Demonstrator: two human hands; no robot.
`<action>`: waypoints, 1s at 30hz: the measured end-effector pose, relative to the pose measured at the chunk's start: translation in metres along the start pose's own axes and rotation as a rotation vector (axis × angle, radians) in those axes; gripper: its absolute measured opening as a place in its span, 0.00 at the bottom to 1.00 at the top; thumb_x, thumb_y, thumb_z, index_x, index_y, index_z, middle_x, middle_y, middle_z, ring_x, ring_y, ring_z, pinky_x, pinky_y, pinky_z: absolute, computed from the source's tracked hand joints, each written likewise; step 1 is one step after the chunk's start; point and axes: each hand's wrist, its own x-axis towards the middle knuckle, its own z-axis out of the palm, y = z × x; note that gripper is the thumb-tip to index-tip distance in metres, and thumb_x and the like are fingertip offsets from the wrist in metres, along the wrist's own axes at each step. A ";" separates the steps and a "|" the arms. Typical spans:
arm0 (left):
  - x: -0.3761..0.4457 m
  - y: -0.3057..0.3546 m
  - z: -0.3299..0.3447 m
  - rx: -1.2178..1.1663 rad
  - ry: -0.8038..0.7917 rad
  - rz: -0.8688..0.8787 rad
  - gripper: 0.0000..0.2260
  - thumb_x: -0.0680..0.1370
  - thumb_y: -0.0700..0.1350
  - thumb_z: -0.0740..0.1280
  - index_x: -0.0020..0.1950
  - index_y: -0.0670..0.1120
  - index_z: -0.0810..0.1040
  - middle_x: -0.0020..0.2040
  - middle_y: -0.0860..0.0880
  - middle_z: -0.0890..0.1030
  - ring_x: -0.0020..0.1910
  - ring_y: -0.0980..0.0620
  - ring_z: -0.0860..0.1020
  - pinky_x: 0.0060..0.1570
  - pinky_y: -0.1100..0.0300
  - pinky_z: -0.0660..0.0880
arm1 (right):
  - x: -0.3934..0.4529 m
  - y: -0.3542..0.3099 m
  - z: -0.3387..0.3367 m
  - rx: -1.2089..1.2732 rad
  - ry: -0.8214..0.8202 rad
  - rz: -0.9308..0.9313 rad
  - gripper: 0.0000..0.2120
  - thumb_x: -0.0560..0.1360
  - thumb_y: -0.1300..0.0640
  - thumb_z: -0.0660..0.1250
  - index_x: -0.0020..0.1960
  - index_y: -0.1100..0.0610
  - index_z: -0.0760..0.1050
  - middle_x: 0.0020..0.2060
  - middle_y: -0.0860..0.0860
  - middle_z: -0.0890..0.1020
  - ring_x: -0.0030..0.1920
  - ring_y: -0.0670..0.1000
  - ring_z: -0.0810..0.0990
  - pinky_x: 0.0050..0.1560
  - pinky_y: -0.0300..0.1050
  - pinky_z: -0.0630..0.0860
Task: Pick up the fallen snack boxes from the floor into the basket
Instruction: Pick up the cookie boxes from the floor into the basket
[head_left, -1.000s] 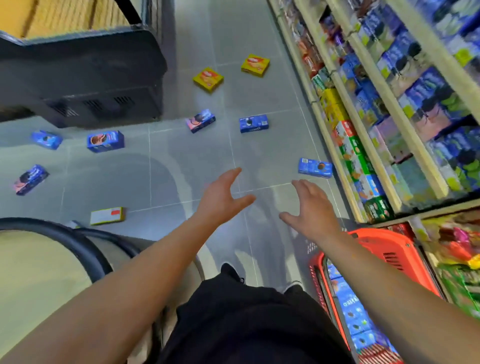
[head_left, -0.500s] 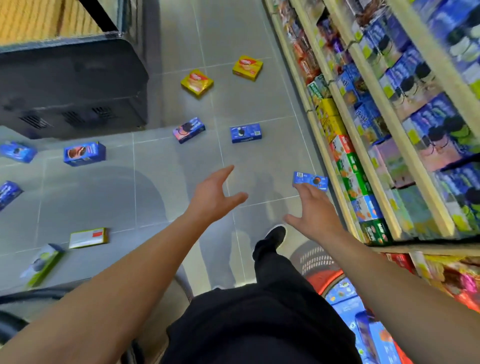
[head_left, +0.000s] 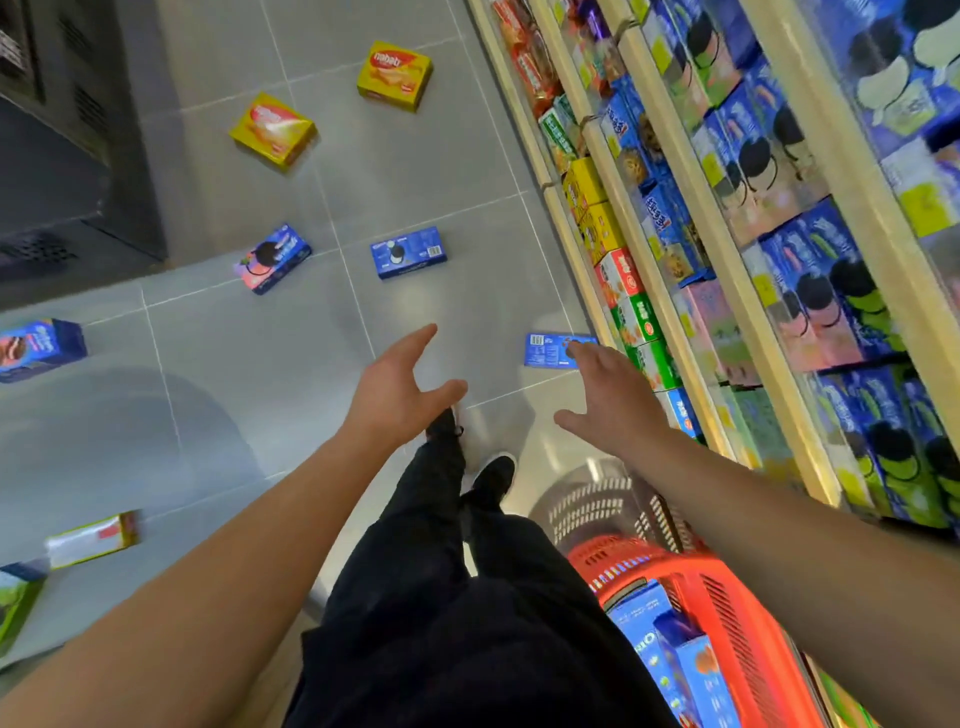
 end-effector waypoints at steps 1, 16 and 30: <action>0.014 0.002 0.005 0.003 -0.015 0.005 0.34 0.72 0.54 0.72 0.75 0.53 0.63 0.74 0.53 0.67 0.72 0.52 0.65 0.68 0.61 0.60 | 0.011 0.007 -0.003 -0.008 0.001 0.003 0.42 0.69 0.42 0.73 0.76 0.56 0.59 0.72 0.54 0.67 0.73 0.57 0.64 0.71 0.52 0.65; 0.269 -0.056 0.176 0.063 -0.307 -0.057 0.40 0.70 0.55 0.74 0.77 0.55 0.58 0.76 0.54 0.61 0.74 0.53 0.62 0.71 0.58 0.59 | 0.237 0.118 0.114 -0.003 -0.199 0.137 0.45 0.67 0.46 0.75 0.77 0.59 0.58 0.70 0.58 0.69 0.68 0.60 0.69 0.68 0.51 0.67; 0.438 -0.222 0.463 0.207 -0.439 -0.018 0.48 0.67 0.58 0.76 0.78 0.54 0.49 0.79 0.51 0.51 0.77 0.47 0.52 0.74 0.49 0.58 | 0.420 0.284 0.384 -0.095 -0.291 0.114 0.52 0.65 0.44 0.78 0.79 0.55 0.53 0.76 0.56 0.61 0.76 0.61 0.57 0.75 0.57 0.59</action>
